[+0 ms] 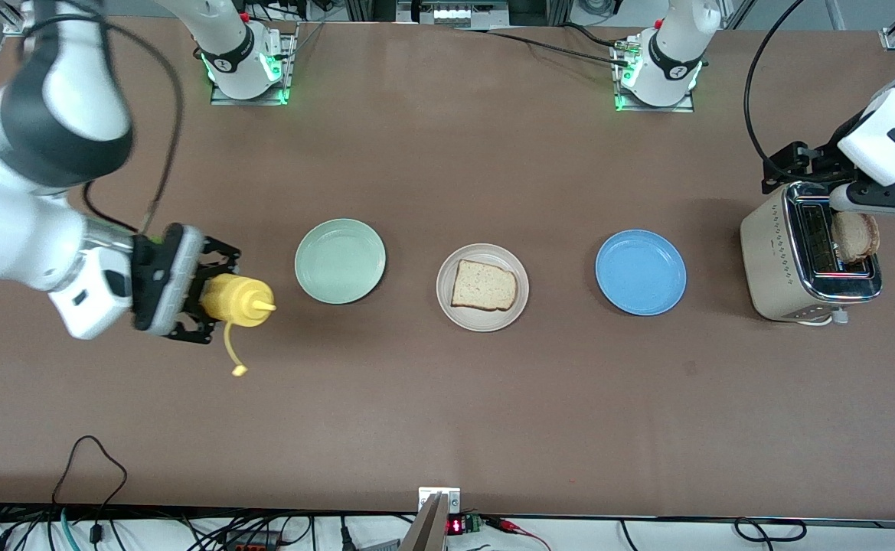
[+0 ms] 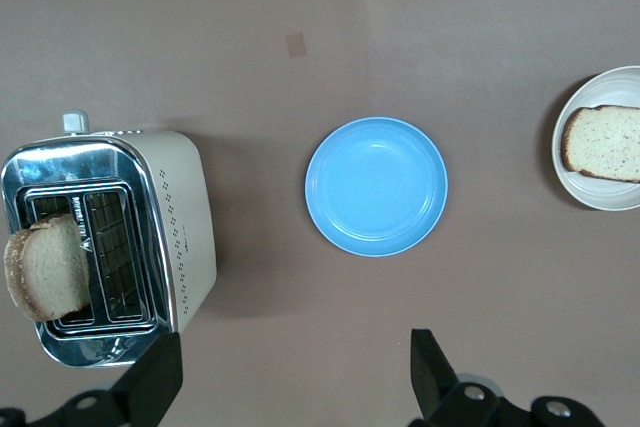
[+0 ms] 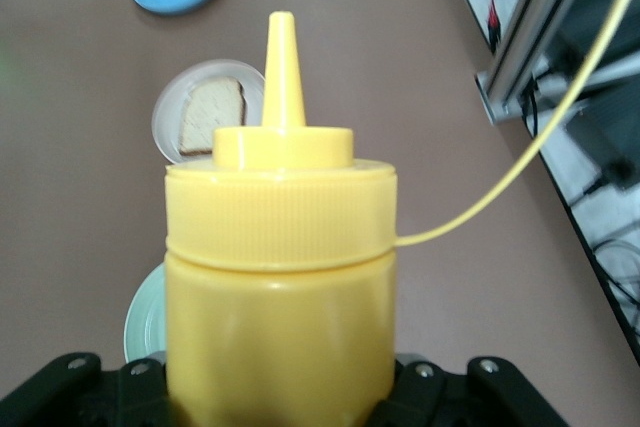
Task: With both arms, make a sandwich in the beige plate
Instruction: 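Carry the yellow bottle back beside the lettuce with the right gripper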
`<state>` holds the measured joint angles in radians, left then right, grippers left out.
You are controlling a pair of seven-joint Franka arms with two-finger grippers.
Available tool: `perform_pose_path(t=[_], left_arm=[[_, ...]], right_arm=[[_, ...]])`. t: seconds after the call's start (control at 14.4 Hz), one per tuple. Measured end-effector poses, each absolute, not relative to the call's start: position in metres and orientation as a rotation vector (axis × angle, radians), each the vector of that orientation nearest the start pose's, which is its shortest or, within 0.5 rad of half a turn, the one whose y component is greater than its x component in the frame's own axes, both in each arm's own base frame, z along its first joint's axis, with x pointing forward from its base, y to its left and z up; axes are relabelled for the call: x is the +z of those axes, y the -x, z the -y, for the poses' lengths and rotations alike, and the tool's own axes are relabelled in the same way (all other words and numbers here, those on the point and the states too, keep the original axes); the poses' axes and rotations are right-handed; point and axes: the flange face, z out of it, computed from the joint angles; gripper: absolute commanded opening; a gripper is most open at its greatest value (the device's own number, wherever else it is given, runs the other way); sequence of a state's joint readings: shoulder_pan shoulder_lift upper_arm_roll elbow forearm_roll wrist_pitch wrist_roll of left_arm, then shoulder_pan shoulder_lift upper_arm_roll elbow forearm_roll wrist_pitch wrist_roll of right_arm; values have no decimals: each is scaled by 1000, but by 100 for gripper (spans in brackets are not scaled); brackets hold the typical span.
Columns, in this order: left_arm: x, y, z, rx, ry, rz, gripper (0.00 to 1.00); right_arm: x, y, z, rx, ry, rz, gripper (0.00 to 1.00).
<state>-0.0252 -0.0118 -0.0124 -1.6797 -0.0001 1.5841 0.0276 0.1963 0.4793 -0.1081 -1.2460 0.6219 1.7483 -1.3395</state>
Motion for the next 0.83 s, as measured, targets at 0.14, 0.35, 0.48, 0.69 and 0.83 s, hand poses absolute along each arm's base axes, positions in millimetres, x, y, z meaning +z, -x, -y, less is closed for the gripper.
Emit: perform_pose_path(t=[0.14, 0.35, 0.48, 0.69, 0.83], left_arm=[[574, -551, 17, 152, 3135, -93, 100], [568, -551, 11, 189, 3133, -75, 100], [566, -550, 0, 215, 3127, -44, 100], [558, -554, -34, 238, 3089, 34, 100], [552, -558, -50, 253, 3075, 66, 100]], right_arm=[[494, -696, -95, -556, 1970, 1612, 40], [464, -689, -41, -688, 1812, 1568, 40], [429, -673, -9, -780, 1711, 1527, 40], [367, -639, 24, -891, 1577, 1459, 40], [328, -614, 37, -963, 1507, 1413, 40]])
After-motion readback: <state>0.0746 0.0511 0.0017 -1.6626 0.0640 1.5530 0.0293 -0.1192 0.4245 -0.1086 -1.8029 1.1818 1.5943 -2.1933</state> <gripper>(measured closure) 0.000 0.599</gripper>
